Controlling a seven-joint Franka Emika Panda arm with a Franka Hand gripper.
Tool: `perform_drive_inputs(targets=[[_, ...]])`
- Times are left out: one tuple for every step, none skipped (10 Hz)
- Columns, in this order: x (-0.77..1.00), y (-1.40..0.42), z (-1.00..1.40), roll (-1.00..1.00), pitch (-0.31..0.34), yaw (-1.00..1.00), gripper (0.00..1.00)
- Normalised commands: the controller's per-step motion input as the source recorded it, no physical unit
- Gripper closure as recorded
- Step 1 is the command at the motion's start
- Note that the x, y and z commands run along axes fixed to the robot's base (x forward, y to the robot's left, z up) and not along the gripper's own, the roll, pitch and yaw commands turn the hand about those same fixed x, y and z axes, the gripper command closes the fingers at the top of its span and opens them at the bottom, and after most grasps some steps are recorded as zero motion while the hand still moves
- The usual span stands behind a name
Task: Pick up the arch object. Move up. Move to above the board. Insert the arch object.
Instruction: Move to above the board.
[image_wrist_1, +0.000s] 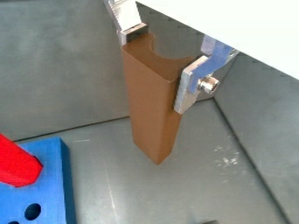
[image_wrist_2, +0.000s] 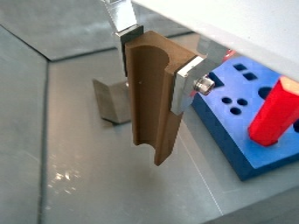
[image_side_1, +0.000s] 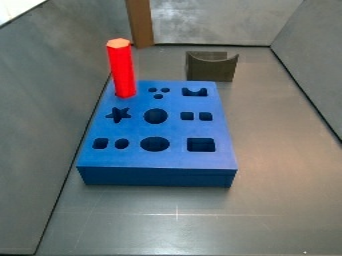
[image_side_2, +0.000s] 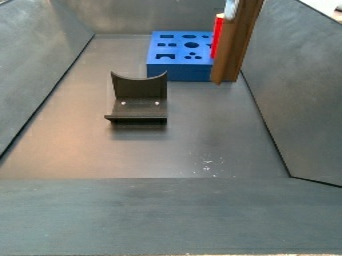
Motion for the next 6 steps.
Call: perform_drive_inputs(targets=[[0.00, 0.07, 0.44, 0.21, 0.009, 0.07, 1.00], [0.01, 0.05, 0.28, 0.17, 0.046, 0.06, 1.00], [0.32, -1.00, 0.35, -0.09, 0.328, -1.00, 1.00], [0.32, -1.00, 0.33, -0.10, 0.342, -1.00, 1.00], [0.33, -1.00, 0.34, -0.13, 0.399, -1.00, 1.00], [0.34, -1.00, 0.34, -0.16, 0.410, -1.00, 1.00]])
